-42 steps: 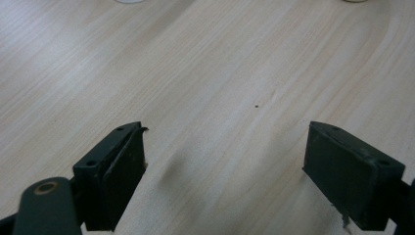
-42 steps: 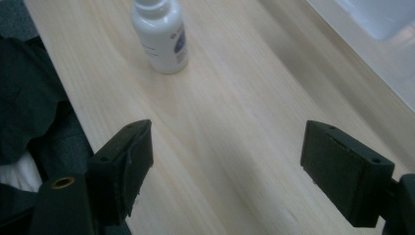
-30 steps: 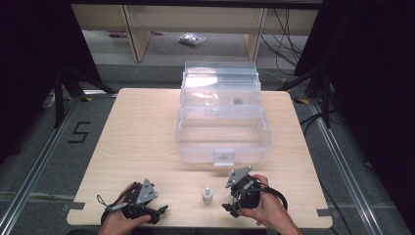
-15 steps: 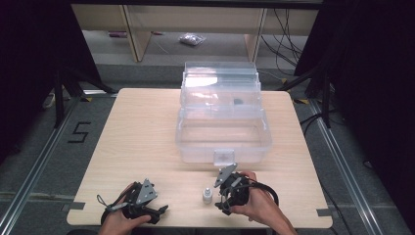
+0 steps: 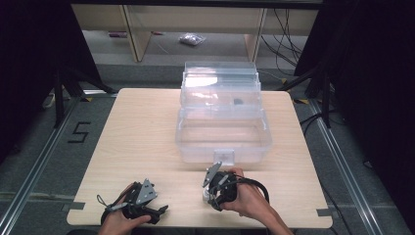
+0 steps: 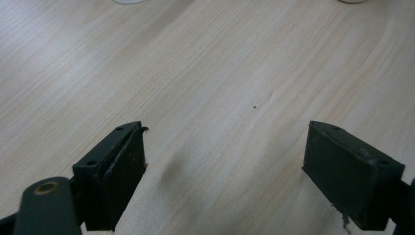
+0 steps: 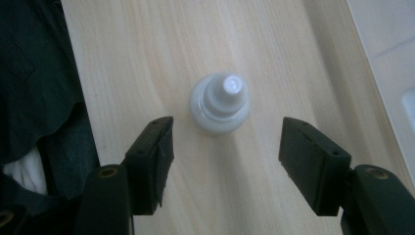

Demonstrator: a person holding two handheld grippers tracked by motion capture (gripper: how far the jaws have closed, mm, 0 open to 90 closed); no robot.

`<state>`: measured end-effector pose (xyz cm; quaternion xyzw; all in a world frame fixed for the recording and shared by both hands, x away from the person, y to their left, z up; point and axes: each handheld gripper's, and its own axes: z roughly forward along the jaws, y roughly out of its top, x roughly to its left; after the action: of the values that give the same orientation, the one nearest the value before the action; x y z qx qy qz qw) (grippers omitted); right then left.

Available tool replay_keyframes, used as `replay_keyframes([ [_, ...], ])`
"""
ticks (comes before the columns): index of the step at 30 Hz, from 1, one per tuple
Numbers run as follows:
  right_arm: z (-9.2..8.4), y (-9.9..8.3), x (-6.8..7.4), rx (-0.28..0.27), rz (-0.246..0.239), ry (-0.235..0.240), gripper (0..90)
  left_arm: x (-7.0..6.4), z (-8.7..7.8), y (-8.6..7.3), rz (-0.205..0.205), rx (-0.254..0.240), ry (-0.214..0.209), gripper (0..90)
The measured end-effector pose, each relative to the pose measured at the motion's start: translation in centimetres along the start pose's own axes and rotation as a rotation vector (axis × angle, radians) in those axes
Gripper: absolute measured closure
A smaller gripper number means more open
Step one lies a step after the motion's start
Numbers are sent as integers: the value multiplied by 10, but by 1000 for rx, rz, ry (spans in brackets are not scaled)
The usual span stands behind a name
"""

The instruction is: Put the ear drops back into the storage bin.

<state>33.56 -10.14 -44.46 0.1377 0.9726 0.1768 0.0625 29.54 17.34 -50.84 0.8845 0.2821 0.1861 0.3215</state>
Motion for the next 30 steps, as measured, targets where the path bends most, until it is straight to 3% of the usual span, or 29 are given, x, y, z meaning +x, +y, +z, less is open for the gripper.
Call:
replay_keyframes([
  [1,0,1,0,10,7,5,395,0,0,0,2,1,-3,151],
  [2,1,3,-1,9,-10,12,401,-2,0,-1,-23,-8,-6,151],
  [6,3,6,0,30,1,9,429,-2,-1,0,-25,-12,-11,151],
  [8,4,7,1,40,8,11,435,0,-2,0,3,10,-18,151],
  [10,7,8,-1,30,-28,14,448,0,-2,1,8,21,-18,151],
  [11,7,9,3,52,15,7,454,1,-3,1,27,16,-18,151],
  [12,9,10,1,42,-20,9,460,1,-3,1,27,17,-19,151],
  [13,9,10,1,43,-15,8,464,-1,-1,0,-1,-7,-11,151],
  [16,10,13,-1,54,-54,-3,472,-2,-1,0,-26,-17,-14,151],
  [17,9,13,2,71,-18,-5,475,-1,-1,0,-10,-14,-14,151],
  [18,10,14,0,59,-49,1,482,1,-3,1,17,10,-21,151],
  [19,10,15,1,57,-31,-1,495,1,-3,1,24,14,-17,151],
  [21,10,16,2,79,-32,-8,502,-1,-1,0,-8,-12,-19,151],
  [22,11,17,2,74,-33,-9,508,-1,-2,1,0,-2,-23,151],
  [23,11,18,0,73,-65,-3,510,-1,-1,0,-12,-12,-22,151],
  [25,12,19,2,84,-43,-11,513,0,-2,0,3,-3,-19,151],
  [26,13,20,3,95,-33,-7,517,-1,-2,0,-9,-14,-15,151],
  [27,15,20,0,84,-79,-4,523,0,-1,1,-2,-4,-12,151],
  [30,17,22,0,89,-82,3,532,0,-1,1,4,-3,-4,151],
])
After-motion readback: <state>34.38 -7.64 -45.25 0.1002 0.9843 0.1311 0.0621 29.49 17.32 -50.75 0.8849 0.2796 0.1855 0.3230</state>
